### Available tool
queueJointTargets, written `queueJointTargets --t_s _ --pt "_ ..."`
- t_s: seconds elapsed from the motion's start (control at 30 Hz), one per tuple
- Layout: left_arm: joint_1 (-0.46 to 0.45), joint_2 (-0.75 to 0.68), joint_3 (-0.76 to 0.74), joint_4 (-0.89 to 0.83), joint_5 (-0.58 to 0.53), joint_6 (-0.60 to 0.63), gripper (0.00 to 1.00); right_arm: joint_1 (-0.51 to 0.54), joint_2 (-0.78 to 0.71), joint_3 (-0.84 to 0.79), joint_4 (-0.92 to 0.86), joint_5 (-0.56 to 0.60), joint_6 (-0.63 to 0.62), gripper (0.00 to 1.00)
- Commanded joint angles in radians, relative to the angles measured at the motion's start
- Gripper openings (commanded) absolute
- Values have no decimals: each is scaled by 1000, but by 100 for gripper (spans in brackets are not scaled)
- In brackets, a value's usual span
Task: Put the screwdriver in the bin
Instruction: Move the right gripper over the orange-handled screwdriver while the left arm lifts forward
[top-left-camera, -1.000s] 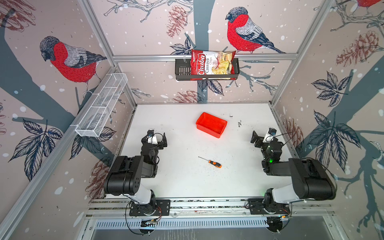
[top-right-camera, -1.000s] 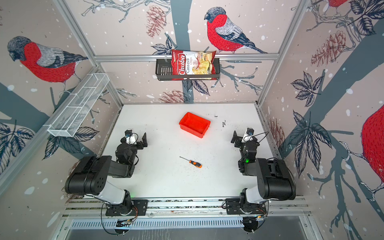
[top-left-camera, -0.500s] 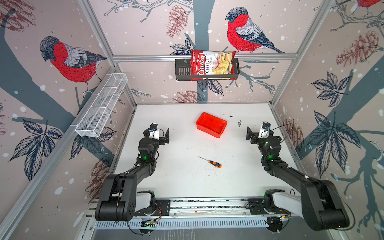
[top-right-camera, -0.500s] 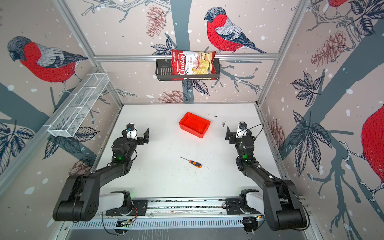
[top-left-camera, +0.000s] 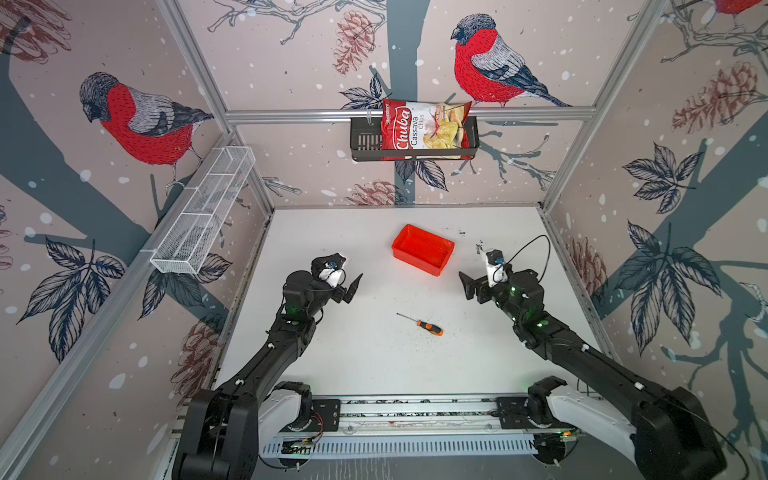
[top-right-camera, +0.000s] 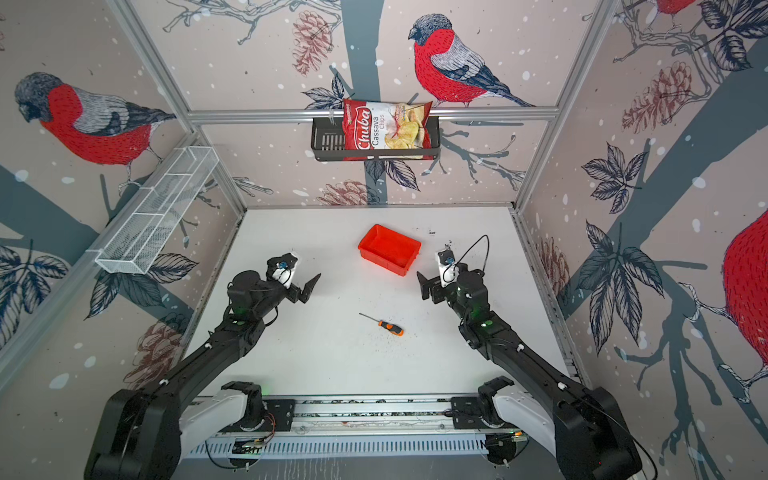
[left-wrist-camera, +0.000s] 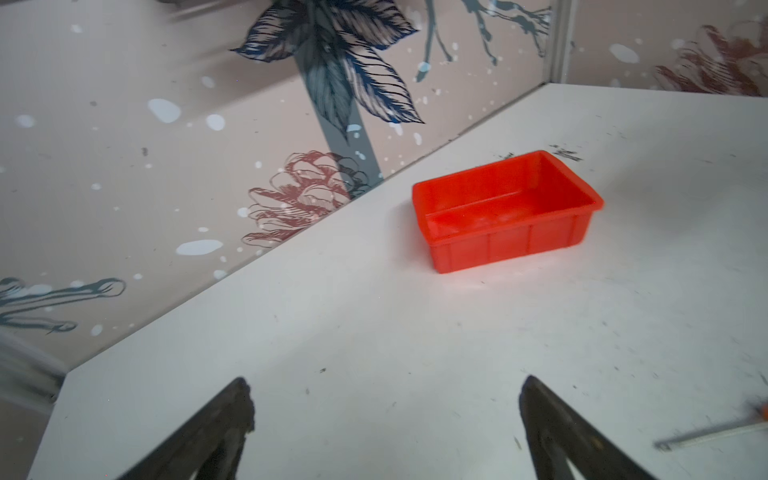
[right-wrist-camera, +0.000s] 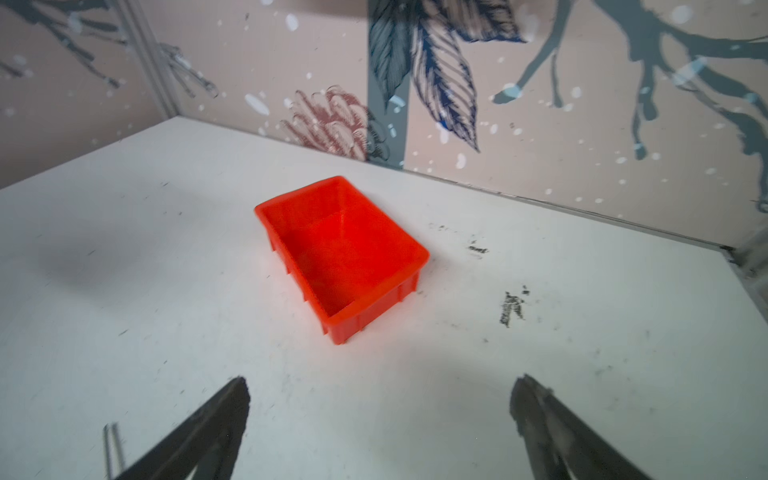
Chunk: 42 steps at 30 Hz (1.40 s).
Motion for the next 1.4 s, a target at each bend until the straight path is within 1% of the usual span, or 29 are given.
queueJointTargets --t_s 0.0,0.13,0.27,0.37,0.47,0.7,0.83,0.97,1.13,1.27,1.37 --pt "-12 -31 15 -145 145 104 99 61 15 35 -121 -32 -42 99" --pt "-18 -77 9 -218 192 170 99 211 48 62 -185 -43 -79 100" --pt "-18 -117 9 -311 225 244 99 348 102 82 -237 -53 -55 100" --pt "-18 -146 -8 -322 232 246 99 425 144 84 -240 -39 -21 100" --pt "-18 -172 -30 -319 236 235 99 476 200 103 -250 -5 -30 100" --pt "-17 -210 -54 -340 233 225 99 478 380 214 -383 -36 -88 100" --pt "-18 -233 -65 -366 228 226 99 475 431 251 -452 -44 -115 100" --pt "-18 -250 -77 -370 228 207 99 460 477 280 -487 -39 -95 99" --pt "-18 -261 -83 -377 203 182 99 434 552 337 -548 16 -33 99" --pt "-18 -262 -92 -374 183 179 99 419 572 346 -553 11 -36 99" --pt "-18 -262 -98 -371 172 169 99 411 588 363 -567 6 -37 93"
